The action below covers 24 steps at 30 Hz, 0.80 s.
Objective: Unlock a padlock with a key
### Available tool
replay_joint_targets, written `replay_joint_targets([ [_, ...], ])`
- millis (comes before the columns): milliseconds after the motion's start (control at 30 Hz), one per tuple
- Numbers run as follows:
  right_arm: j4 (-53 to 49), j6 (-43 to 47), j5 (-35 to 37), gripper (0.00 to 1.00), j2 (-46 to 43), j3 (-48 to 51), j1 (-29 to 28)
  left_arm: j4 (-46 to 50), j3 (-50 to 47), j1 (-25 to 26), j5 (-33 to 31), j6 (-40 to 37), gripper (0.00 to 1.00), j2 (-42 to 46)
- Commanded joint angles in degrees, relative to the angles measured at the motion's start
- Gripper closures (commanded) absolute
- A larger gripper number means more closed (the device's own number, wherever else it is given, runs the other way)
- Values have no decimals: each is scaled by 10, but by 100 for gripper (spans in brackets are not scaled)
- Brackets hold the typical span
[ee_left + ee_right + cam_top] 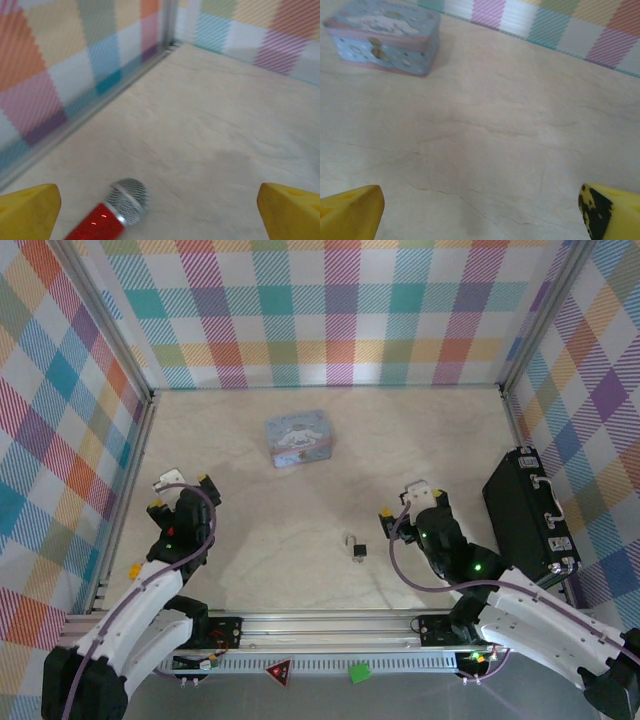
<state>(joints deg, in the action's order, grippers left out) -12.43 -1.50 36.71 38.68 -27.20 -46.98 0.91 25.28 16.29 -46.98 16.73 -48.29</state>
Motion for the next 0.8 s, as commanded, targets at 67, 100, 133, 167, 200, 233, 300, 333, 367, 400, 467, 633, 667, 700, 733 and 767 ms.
replay_joint_targets([
  [67, 23, 10, 64, 1, 19, 7, 27, -139, 2, -9, -77, -84, 0, -97],
  [100, 29, 8, 64, 1, 19, 11, 33, -173, -7, -11, -45, -102, 0, -113],
  [133, 38, 9, 61, 1, 19, 16, 39, -205, -15, -14, -11, -118, 0, -128],
  [167, 47, 14, 55, 1, 18, 19, 47, -230, -22, -15, 29, -132, 0, -145],
  [200, 53, 22, 43, 1, 17, 19, 54, -250, -26, -17, 59, -145, 0, -163],
  [233, 57, 27, 43, 1, 19, 19, 58, -263, -27, -19, 75, -152, 0, -179],
  [300, 72, 34, 43, 1, 26, 20, 74, -289, -25, -28, 116, -165, 0, -217],
  [333, 74, 32, 30, 1, 29, 19, 82, -297, -23, -34, 139, -167, 0, -231],
  [367, 78, 28, 19, 1, 36, 19, 93, -308, -22, -40, 164, -168, 0, -248],
  [400, 84, 26, 11, 1, 43, 21, 104, -323, -23, -45, 187, -168, 0, -264],
  [467, 104, 25, -1, 1, 57, 26, 119, -347, -21, -51, 220, -178, 0, -286],
  [633, 165, 32, -19, 1, 96, 42, 161, -434, -32, -60, 285, -203, 0, -318],
  [667, 178, 33, -26, 1, 103, 46, 173, -459, -35, -63, 300, -208, 0, -335],
  [700, 193, 33, -33, 1, 108, 50, 186, -500, -43, -66, 306, -211, 0, -362],
  [733, 203, 32, -39, 1, 113, 55, 196, -537, -45, -67, 307, -216, 0, -390],
  [767, 220, 33, -47, 1, 117, 61, 208, -540, -40, -70, 317, -218, 0, -401],
])
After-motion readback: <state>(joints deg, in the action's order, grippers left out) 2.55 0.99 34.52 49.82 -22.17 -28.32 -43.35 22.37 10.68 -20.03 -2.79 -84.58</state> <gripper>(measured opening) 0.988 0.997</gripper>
